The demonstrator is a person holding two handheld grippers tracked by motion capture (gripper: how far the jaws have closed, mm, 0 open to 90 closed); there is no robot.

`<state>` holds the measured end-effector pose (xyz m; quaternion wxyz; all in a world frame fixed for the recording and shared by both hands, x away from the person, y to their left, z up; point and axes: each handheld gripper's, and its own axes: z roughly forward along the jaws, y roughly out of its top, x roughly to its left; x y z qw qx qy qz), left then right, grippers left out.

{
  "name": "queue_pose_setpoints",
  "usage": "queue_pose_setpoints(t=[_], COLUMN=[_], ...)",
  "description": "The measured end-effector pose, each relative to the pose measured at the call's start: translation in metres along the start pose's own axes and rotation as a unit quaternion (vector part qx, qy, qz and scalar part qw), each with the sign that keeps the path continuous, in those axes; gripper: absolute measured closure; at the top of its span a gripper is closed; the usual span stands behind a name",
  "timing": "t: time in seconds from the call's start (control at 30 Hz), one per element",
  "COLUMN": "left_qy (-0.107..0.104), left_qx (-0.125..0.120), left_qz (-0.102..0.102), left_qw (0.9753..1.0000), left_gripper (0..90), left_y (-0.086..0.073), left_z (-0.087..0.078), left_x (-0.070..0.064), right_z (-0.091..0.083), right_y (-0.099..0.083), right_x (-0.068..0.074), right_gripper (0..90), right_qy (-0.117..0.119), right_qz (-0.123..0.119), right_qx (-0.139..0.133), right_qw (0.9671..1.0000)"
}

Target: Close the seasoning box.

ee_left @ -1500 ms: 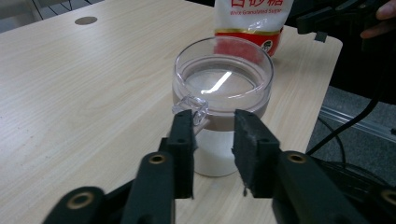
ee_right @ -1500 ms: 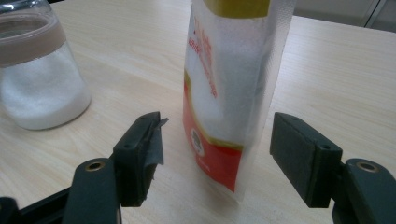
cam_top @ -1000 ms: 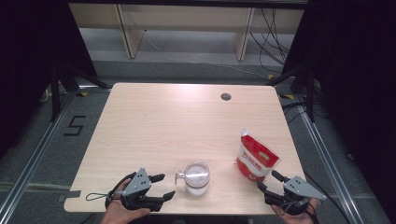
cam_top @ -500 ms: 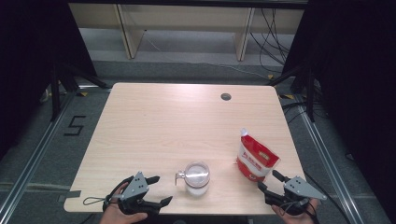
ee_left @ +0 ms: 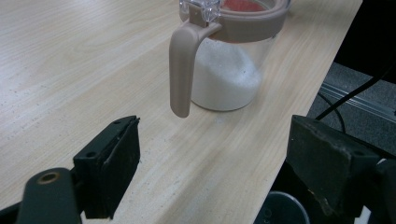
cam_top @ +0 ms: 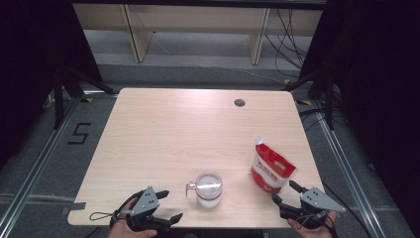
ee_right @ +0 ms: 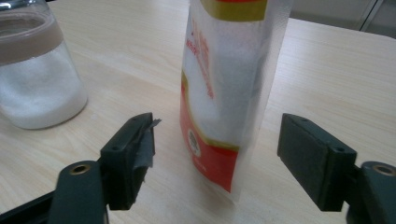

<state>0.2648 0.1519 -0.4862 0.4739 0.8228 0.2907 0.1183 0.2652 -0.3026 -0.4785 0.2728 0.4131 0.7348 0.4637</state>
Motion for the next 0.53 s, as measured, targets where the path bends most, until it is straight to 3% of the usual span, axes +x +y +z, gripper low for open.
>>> queue_pose_setpoints(t=[0.03,0.13,0.17,0.23,0.33,0.37,0.4,0.47,0.53], left_qy=[0.0,0.001,0.004,0.003,0.0,0.0,0.0,0.0,0.001], left_qx=[0.001,0.001,0.0,0.008,0.002,0.002,0.001,0.005,0.005], left_qz=[0.002,0.001,-0.007,0.002,-0.007,-0.007,-0.005,-0.001,-0.004], left_qw=[1.0,1.0,1.0,1.0,1.0,1.0,1.0,1.0,1.0], left_gripper=[17.3,17.3,17.3,17.3,17.3,17.3,17.3,17.3,17.3], left_y=[0.0001,0.0,-0.0002,-0.0004,-0.0005,-0.0005,-0.0006,-0.0005,-0.0005], left_z=[-0.0002,-0.0003,0.0001,-0.0001,0.001,0.001,0.0012,0.0007,0.0008], left_x=[0.0006,0.001,0.0,0.0025,0.0007,0.0007,0.0007,0.0014,0.0015], right_z=[-0.0007,0.0008,0.0014,0.0018,0.0026,0.0024,0.0014,0.0033,0.0021], right_y=[0.0006,-0.0003,-0.0005,-0.0003,-0.0008,-0.0009,-0.0011,-0.0009,-0.0012], right_x=[0.0013,0.001,0.0023,0.0027,0.0017,0.0018,0.0042,0.0022,0.0041], right_gripper=[23.0,21.6,19.8,19.0,17.9,18.1,18.3,18.6,18.6], right_qy=[0.005,0.006,0.007,0.011,0.008,0.007,0.005,0.015,0.007], right_qz=[0.009,0.003,0.008,0.008,0.004,0.006,0.022,0.009,0.017], right_qx=[0.006,0.005,0.009,0.009,0.009,0.009,0.017,0.014,0.021], right_qw=[0.9999,1.0,0.9999,0.9999,0.9999,0.9999,0.9996,0.9997,0.9996])
